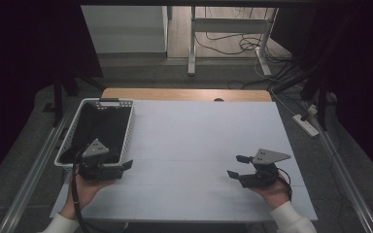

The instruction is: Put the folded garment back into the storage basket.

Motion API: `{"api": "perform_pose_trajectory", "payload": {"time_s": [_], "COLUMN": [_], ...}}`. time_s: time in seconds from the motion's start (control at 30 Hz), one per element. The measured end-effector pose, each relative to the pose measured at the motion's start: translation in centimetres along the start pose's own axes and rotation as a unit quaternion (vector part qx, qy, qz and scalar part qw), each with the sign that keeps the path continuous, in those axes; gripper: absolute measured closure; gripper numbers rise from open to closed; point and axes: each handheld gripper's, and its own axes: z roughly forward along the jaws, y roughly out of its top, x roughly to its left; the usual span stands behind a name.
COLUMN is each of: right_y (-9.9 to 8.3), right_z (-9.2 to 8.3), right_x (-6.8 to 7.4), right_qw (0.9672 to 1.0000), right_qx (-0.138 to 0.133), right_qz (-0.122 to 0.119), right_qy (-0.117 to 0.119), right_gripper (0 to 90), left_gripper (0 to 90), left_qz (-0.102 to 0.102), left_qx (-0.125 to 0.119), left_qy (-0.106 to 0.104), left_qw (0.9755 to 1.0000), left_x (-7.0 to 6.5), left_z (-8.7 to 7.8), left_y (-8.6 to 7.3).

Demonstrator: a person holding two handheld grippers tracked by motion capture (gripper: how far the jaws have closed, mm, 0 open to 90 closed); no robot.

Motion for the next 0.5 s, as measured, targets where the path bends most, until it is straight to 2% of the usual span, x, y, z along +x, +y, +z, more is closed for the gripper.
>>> {"api": "perform_pose_trajectory", "payload": {"time_s": [0.27, 0.5], "right_y": [-1.9, -2.7], "right_z": [-1.4, -2.0], "right_x": [-0.3, -0.3], "right_qw": [0.9999, 0.9999], "right_qx": [0.009, 0.015], "right_qz": [0.004, 0.004], "right_qy": [-0.004, -0.007], "right_gripper": [28.2, 27.2], "left_gripper": [21.4, 20.1], "left_qz": [0.018, 0.027], "left_qx": [0.003, 0.009], "left_qy": [-0.005, -0.005], "left_qw": [0.9998, 0.9996], "left_x": [-1.4, -1.6], "left_z": [-0.1, 0.2], "left_y": [-1.1, -1.4]}}
